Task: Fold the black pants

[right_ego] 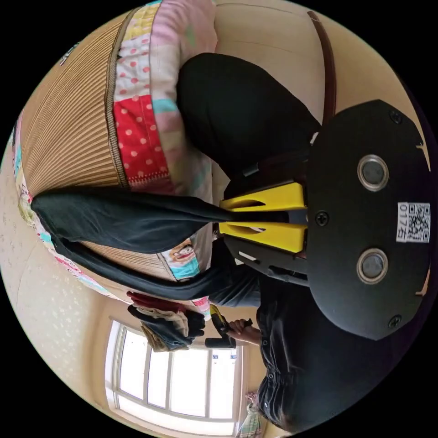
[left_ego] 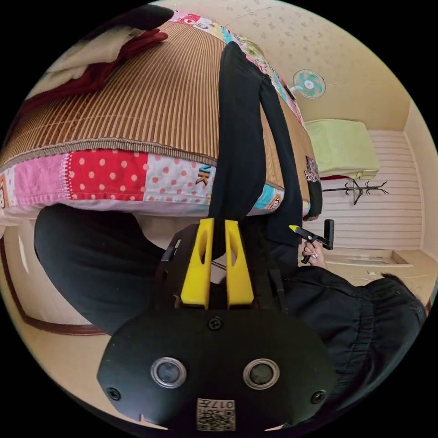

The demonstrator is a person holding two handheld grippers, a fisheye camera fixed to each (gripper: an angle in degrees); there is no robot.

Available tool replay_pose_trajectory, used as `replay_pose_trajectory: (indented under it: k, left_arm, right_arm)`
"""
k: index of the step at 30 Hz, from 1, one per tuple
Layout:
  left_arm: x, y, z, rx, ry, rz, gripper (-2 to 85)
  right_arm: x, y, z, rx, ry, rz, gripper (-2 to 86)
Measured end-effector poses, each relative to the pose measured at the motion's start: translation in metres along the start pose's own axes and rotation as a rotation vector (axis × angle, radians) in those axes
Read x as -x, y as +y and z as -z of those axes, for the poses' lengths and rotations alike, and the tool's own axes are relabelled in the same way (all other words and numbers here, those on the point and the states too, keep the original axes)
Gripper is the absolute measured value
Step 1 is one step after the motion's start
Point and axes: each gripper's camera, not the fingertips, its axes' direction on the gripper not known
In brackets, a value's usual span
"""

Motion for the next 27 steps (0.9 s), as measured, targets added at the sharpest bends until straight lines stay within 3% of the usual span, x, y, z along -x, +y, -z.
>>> replay_pose_trajectory:
  k: [5, 10, 14, 17, 18, 22, 27]
  left_arm:
    - [-0.076, -0.019, 0.052, -0.052, 0.015, -0.190, 15.4]
    - [-0.176, -0.071, 0.042, -0.045, 0.088, -0.412, 20.1]
    - [-0.223, -0.118, -0.036, 0.242, 0.096, -0.534, 18.5]
    - [-0.217, -0.120, -0.083, 0.436, 0.061, -0.517, 10.9]
    - [-0.211, -0.115, -0.082, 0.410, 0.038, -0.522, 5.1]
    - [-0.182, -0.105, -0.063, 0.320, 0.135, -0.437, 4.1]
    - [-0.149, -0.094, -0.046, 0.248, 0.217, -0.347, 4.0]
  right_arm:
    - [0.074, -0.022, 0.085, -0.111, -0.054, 0.269, 2.4]
    - [0.145, -0.053, 0.039, 0.014, -0.145, 0.432, 2.5]
    - [0.157, -0.073, -0.003, 0.070, -0.290, 0.375, 3.1]
    - [0.147, -0.078, -0.007, 0.139, -0.282, 0.358, 4.0]
    - [0.142, -0.078, -0.005, 0.163, -0.277, 0.366, 4.2]
    - [0.059, -0.105, 0.017, 0.357, -0.300, 0.191, 6.8]
    - [-0.015, -0.223, 0.088, 0.074, -0.259, -0.032, 10.8]
